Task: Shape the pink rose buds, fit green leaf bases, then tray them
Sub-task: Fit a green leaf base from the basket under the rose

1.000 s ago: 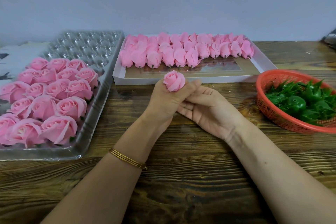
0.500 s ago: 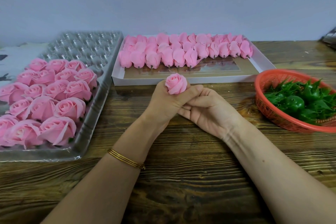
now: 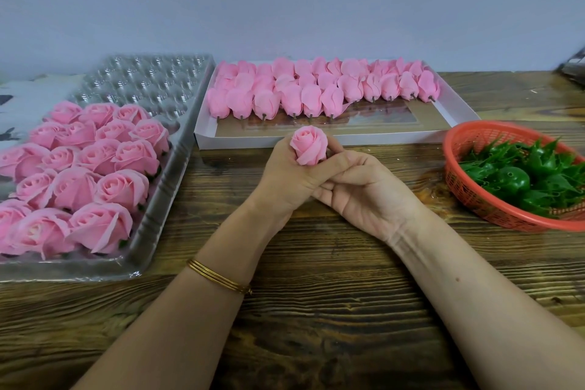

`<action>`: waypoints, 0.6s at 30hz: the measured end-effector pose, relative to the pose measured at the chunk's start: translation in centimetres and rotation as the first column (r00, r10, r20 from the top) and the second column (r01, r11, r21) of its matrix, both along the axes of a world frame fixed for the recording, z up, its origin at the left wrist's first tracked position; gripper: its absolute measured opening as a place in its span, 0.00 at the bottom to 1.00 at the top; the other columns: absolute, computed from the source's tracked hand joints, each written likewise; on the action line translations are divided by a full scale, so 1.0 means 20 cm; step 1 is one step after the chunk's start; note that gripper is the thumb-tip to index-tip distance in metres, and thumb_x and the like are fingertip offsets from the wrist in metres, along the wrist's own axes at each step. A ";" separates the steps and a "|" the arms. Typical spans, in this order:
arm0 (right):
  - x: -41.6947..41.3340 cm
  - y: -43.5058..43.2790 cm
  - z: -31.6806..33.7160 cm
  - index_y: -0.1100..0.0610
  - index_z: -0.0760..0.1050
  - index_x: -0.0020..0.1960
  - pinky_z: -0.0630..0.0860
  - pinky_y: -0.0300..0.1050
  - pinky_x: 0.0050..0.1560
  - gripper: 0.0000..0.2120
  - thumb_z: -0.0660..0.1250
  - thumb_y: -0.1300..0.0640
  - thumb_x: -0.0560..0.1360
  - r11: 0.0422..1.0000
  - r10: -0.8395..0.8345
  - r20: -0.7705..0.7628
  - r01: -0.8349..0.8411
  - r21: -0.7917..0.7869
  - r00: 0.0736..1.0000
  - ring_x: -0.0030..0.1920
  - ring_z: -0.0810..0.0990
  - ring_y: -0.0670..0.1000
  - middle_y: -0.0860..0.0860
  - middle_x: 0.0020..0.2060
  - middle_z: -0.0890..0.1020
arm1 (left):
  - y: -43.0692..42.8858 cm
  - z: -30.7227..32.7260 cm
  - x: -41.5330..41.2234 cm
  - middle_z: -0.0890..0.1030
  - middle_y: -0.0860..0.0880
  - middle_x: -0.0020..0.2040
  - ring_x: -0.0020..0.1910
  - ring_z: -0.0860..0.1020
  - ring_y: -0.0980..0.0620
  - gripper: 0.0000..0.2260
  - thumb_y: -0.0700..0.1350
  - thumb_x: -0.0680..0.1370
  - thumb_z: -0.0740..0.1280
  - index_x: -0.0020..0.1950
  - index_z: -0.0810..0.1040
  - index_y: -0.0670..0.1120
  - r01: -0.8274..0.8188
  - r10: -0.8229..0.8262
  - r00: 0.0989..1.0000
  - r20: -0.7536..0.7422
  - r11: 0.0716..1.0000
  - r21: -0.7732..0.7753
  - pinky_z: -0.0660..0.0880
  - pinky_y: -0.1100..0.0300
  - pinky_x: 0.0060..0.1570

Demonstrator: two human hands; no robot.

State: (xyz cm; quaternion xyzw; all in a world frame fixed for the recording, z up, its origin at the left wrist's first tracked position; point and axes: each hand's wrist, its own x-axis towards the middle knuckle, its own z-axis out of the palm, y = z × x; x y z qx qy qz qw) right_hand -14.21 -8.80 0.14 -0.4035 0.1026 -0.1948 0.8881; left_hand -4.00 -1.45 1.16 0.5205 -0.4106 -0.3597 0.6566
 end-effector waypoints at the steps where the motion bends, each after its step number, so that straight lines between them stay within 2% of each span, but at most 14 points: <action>1: 0.00 0.00 0.00 0.69 0.73 0.63 0.80 0.46 0.54 0.21 0.60 0.72 0.70 1.000 -0.006 -0.003 0.006 -0.004 1.000 0.56 0.83 0.56 0.61 0.57 0.81 | 0.00 0.00 0.00 0.81 0.53 0.33 0.36 0.80 0.58 0.07 0.33 0.73 0.73 0.43 0.79 0.44 -0.002 0.002 1.000 -0.001 1.000 0.008 0.77 0.65 0.37; 4: 0.00 -0.01 0.00 0.73 0.72 0.62 0.80 0.47 0.57 0.21 0.61 0.70 0.70 0.999 -0.030 -0.029 0.029 -0.043 0.999 0.57 0.81 0.57 0.64 0.58 0.80 | 0.00 0.02 -0.01 0.82 0.54 0.35 0.39 0.81 0.58 0.10 0.35 0.71 0.75 0.47 0.79 0.45 -0.013 0.014 1.000 -0.023 0.999 0.041 0.78 0.64 0.40; 6: -0.01 -0.02 0.00 0.74 0.72 0.62 0.78 0.49 0.61 0.21 0.62 0.69 0.70 0.997 -0.061 -0.060 0.058 -0.049 0.996 0.59 0.80 0.59 0.66 0.59 0.79 | 0.00 0.02 0.00 0.81 0.54 0.38 0.41 0.80 0.57 0.17 0.36 0.67 0.79 0.51 0.79 0.47 -0.059 0.060 0.998 -0.019 0.996 0.061 0.78 0.63 0.43; 8: -0.01 -0.02 0.00 0.73 0.76 0.57 0.78 0.48 0.61 0.18 0.64 0.68 0.69 0.994 -0.105 -0.092 0.102 -0.043 0.990 0.55 0.81 0.58 0.65 0.54 0.81 | 0.00 0.03 0.01 0.80 0.52 0.47 0.48 0.79 0.55 0.23 0.38 0.64 0.80 0.56 0.78 0.48 -0.170 0.168 0.985 0.026 0.982 0.077 0.79 0.58 0.51; 10: -0.01 -0.03 0.00 0.70 0.78 0.49 0.80 0.45 0.56 0.11 0.64 0.69 0.68 0.986 -0.161 -0.111 0.157 -0.050 0.981 0.48 0.84 0.54 0.60 0.45 0.84 | 0.00 0.03 0.01 0.78 0.49 0.57 0.55 0.78 0.52 0.27 0.41 0.66 0.81 0.61 0.76 0.49 -0.312 0.298 0.945 0.132 0.944 0.104 0.78 0.53 0.59; 12: -0.01 -0.03 0.00 0.68 0.78 0.47 0.80 0.43 0.53 0.08 0.62 0.72 0.72 0.974 -0.222 -0.129 0.213 -0.078 0.966 0.45 0.85 0.51 0.57 0.41 0.85 | 0.00 0.03 0.01 0.75 0.48 0.60 0.53 0.78 0.52 0.29 0.46 0.66 0.81 0.64 0.74 0.50 -0.422 0.383 0.884 0.266 0.900 0.108 0.78 0.57 0.56; 14: 0.00 -0.03 0.00 0.68 0.79 0.47 0.82 0.42 0.51 0.10 0.60 0.74 0.75 0.959 -0.276 -0.126 0.265 -0.097 0.953 0.43 0.85 0.51 0.57 0.40 0.85 | 0.00 0.03 0.01 0.72 0.49 0.60 0.49 0.76 0.52 0.30 0.50 0.67 0.80 0.66 0.72 0.50 -0.453 0.387 0.838 0.384 0.886 0.096 0.76 0.62 0.50; 18: 0.00 -0.01 0.00 0.67 0.81 0.46 0.80 0.39 0.44 0.09 0.62 0.73 0.73 0.939 -0.320 -0.106 0.300 -0.166 0.942 0.41 0.86 0.51 0.57 0.38 0.86 | -0.01 0.02 -0.02 0.72 0.52 0.60 0.55 0.73 0.56 0.29 0.52 0.69 0.77 0.67 0.70 0.51 -0.420 0.322 0.816 0.481 0.901 0.109 0.74 0.61 0.55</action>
